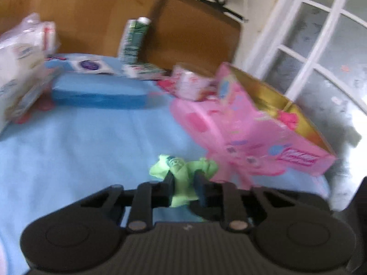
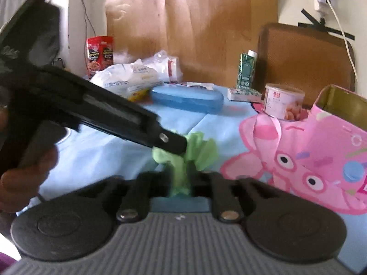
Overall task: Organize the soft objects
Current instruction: 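Drop the green cloth into the tin with the left gripper, then move the left gripper back toward the blue glasses case, then grasp the blue glasses case by its end with the left gripper, then lower the blue case into the tin and release it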
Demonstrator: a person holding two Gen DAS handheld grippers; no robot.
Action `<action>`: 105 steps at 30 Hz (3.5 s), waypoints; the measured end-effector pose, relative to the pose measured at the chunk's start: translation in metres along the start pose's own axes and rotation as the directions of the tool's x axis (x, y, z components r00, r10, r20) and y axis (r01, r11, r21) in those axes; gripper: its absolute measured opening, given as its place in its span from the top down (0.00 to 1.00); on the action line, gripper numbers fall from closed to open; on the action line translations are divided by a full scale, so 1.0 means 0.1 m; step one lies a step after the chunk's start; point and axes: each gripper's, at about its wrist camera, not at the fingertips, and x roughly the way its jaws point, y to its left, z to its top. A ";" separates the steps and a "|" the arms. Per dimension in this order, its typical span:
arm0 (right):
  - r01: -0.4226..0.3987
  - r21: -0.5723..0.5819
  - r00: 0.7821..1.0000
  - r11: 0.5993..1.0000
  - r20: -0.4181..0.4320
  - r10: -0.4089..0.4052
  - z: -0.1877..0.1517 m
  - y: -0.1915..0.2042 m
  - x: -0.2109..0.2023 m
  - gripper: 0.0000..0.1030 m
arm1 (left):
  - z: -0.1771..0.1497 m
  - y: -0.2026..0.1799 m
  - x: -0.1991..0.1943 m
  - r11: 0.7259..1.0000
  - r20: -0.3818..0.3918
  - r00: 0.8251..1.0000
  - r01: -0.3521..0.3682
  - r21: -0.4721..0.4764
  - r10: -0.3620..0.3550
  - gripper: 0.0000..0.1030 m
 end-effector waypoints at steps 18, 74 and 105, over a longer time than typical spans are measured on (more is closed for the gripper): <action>0.363 0.244 0.873 0.899 0.249 -0.420 0.19 -1.22 -0.50 0.73 | 0.78 -1.62 0.95 0.945 0.117 0.993 -0.022 0.326 -0.017 0.57; -0.068 -0.135 0.997 0.989 -0.045 0.062 0.70 0.25 0.97 0.13 | 0.04 1.37 -0.67 0.903 0.226 0.904 -0.283 -0.323 0.364 0.46; 0.003 0.211 0.979 0.977 0.198 -0.046 0.27 -0.32 -0.31 0.44 | 0.65 -0.77 0.01 0.996 0.181 0.983 -0.022 0.084 0.007 0.32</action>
